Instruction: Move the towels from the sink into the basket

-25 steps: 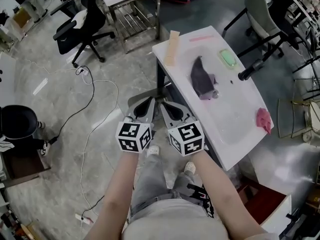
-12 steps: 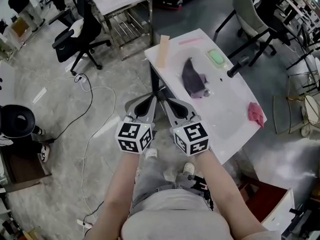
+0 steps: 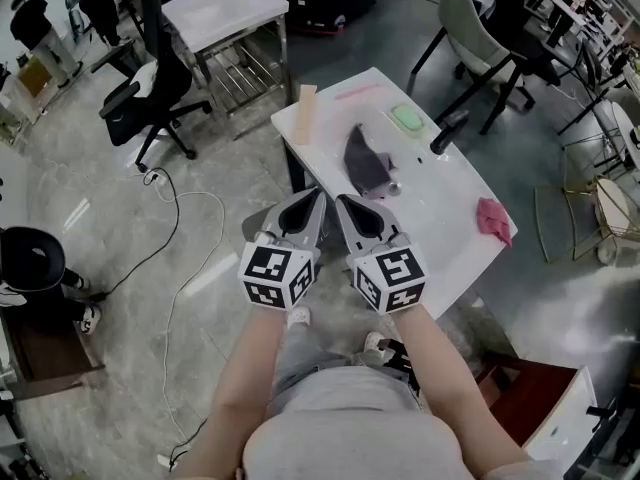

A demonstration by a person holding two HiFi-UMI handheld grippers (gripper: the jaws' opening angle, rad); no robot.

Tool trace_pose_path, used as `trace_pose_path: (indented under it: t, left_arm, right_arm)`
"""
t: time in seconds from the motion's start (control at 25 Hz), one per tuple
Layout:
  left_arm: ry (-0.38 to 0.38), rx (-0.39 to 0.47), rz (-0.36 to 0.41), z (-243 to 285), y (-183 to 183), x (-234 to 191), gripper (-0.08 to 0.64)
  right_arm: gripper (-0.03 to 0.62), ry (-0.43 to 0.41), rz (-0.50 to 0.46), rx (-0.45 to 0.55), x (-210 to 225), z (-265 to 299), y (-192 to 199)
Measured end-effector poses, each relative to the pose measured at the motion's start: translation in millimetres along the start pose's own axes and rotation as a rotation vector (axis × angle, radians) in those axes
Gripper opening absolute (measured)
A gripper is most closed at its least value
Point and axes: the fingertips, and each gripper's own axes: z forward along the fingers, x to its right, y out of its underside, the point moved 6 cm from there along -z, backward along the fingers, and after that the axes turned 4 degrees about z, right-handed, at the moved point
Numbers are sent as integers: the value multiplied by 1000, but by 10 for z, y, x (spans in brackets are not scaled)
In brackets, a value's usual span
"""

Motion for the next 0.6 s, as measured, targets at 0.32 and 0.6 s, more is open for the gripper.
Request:
trace_pose_path:
  t: [0.32, 0.6]
  left_arm:
    - [55, 41, 49, 119, -233, 357, 3]
    - [76, 56, 55, 248, -288, 650, 3]
  right_arm:
    - [17, 50, 7, 54, 188, -345, -136]
    - [17, 77, 5, 81, 386, -628, -199]
